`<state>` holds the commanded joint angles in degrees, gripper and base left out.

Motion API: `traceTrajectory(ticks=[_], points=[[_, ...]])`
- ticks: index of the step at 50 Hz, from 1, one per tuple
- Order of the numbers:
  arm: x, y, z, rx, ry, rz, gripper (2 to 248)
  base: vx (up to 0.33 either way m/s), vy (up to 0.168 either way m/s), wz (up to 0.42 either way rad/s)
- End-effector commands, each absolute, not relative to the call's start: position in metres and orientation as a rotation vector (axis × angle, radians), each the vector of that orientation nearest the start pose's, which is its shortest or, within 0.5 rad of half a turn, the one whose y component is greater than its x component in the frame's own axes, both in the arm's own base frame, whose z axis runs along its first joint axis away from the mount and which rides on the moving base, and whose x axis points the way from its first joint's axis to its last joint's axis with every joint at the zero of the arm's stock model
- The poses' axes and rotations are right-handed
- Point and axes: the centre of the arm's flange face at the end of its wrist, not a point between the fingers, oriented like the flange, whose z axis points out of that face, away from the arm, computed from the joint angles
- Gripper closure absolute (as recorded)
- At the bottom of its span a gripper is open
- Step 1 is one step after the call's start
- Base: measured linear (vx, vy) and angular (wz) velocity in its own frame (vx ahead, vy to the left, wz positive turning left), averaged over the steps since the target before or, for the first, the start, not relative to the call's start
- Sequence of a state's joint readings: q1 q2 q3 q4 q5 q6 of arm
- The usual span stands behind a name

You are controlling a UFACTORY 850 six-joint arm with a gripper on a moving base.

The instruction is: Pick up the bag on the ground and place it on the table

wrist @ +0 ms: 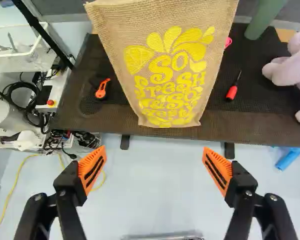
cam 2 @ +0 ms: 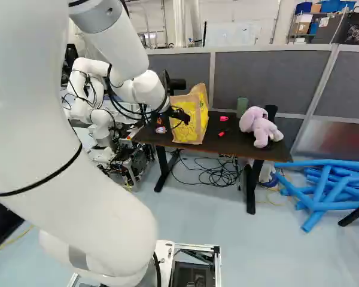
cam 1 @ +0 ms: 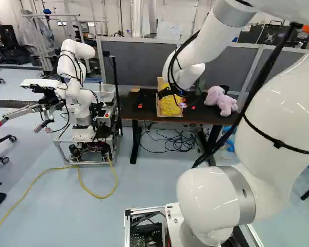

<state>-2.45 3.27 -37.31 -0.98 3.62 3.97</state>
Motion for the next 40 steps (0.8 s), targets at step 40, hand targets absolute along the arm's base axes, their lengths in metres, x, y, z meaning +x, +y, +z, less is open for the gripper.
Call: traceTrajectory(ticks=[40], points=[[0.348, -0.006, 0.406, -2.727, 0.056, -1.547, 3, 0.0, 0.0, 0.0]])
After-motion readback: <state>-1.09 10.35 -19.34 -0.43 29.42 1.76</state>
